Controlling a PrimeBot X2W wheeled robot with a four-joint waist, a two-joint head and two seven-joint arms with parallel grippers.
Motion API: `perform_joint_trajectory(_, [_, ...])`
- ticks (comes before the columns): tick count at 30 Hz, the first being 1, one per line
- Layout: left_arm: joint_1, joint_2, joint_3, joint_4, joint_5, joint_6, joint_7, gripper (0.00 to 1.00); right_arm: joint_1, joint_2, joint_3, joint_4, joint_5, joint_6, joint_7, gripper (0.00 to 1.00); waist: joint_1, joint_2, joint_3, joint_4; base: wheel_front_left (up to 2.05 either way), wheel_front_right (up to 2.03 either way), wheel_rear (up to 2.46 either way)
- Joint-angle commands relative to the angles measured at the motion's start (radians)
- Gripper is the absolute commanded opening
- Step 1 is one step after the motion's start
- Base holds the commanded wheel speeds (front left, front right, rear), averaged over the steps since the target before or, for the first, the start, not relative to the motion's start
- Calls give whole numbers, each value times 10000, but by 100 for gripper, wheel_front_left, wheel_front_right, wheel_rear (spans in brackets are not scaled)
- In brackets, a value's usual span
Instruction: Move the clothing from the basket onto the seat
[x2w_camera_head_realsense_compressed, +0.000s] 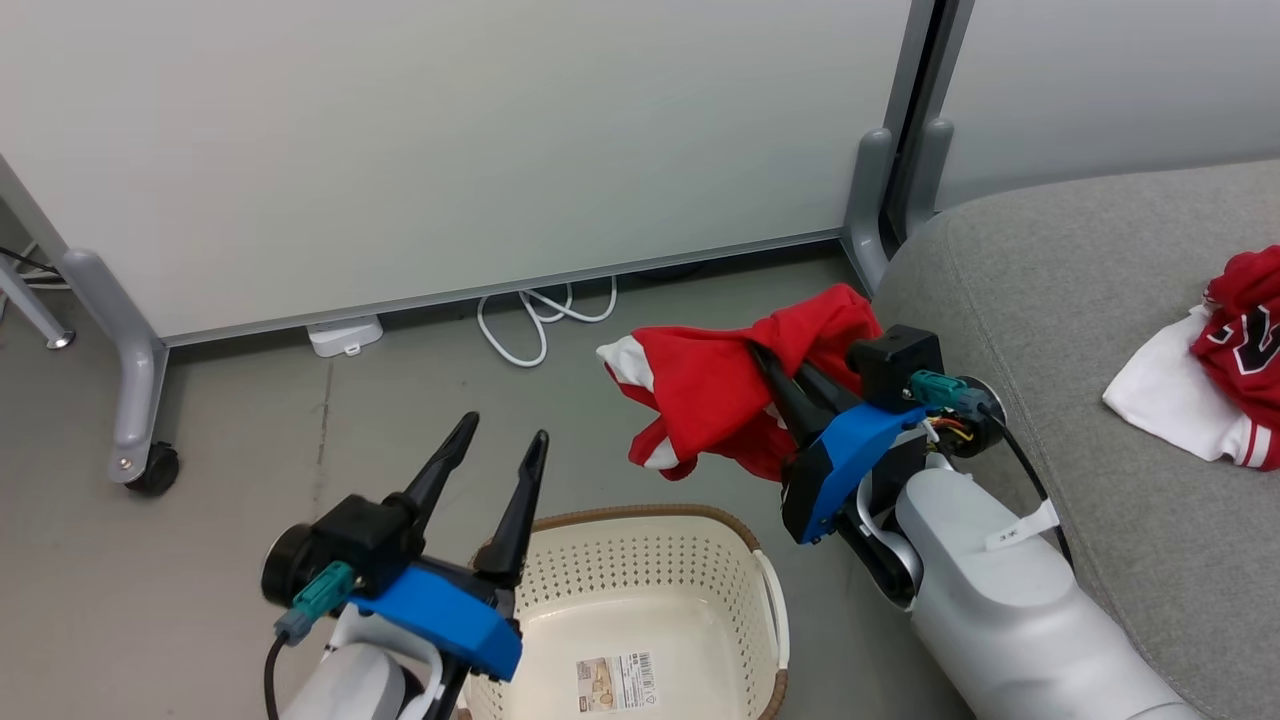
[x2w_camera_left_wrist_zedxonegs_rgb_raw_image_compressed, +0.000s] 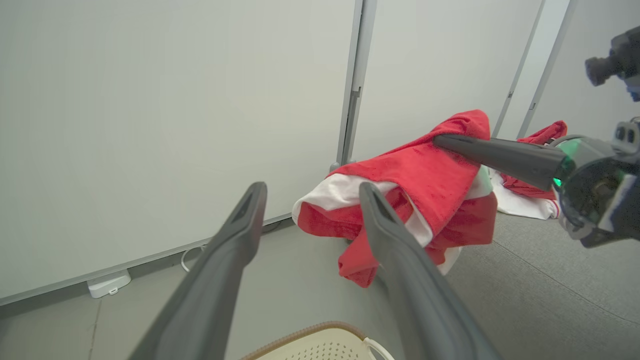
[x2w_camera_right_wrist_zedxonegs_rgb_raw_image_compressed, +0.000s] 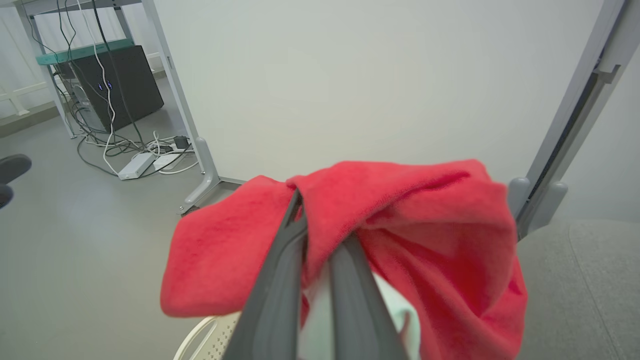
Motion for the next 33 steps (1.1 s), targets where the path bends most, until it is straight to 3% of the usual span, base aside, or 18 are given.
perform_joint_trajectory(1, [442,-49,430,-202,175,1,-26,100,181,6,-159,-95,-109,5,-85,0,0,0,-8,-13,0,0,0])
perform_joint_trajectory(7, [1492,-304,1501,-601,820,-16,-26,100,412,4,-656,-262,-503,5,-83,0,0,0,-68,1,0,0,0])
perform_joint_trajectory(17, [1952,-454,1766,-863,1156,-21,-26,100,787,4,-1097,-631,-850,5,61,0,0,0,-148,-113,0,0,0])
perform_joint_trajectory(26, [1906,-431,1764,-1055,1196,-22,-24,100,922,-10,-1399,-1098,-1115,5,232,0,0,0,16,-1113,0,0,0])
perform_joint_trajectory(33, [1735,-454,1694,-1163,1239,-22,-26,100,1072,-81,-1754,-1533,-1333,5,447,0,0,0,223,-2316,0,0,0])
